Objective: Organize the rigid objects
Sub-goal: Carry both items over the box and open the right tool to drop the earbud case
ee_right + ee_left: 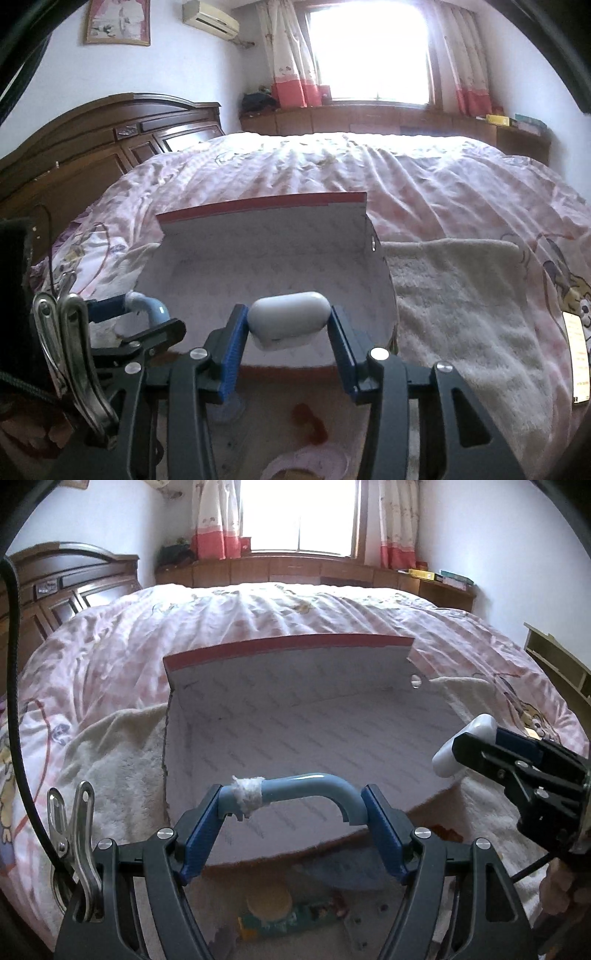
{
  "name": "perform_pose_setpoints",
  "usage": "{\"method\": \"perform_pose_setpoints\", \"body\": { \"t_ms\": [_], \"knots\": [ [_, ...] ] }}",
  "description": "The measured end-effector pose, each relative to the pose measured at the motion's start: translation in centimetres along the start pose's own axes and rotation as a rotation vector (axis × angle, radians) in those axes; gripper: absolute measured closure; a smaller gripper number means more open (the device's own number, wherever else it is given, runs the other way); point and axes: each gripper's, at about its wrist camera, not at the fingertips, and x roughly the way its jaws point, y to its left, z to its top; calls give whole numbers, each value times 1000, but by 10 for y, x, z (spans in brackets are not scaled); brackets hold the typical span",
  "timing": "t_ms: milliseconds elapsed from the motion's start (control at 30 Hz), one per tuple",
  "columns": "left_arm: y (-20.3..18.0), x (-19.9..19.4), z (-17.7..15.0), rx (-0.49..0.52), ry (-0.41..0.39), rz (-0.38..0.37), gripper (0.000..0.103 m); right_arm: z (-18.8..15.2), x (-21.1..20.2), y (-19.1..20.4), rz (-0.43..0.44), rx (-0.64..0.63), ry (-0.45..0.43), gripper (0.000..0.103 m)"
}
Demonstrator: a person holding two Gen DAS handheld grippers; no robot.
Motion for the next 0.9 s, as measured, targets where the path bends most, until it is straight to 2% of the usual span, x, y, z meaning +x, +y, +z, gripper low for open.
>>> {"method": "perform_pose_setpoints", "body": {
  "t_ms": [433, 533, 767, 900],
  "knots": [
    [15, 34, 0, -1, 51, 35, 28, -16, 46, 3, -14, 23, 98, 57],
    [18, 36, -1, 3, 56, 52, 28, -19, 48, 10, -25, 6, 102, 57],
    [29, 38, -3, -9, 71, 70, 28, -28, 44, 27, 10, -12, 120, 57],
    [26, 35, -1, -14, 70, 49, 28, -26, 47, 26, 9, -1, 125, 57]
  ]
}}
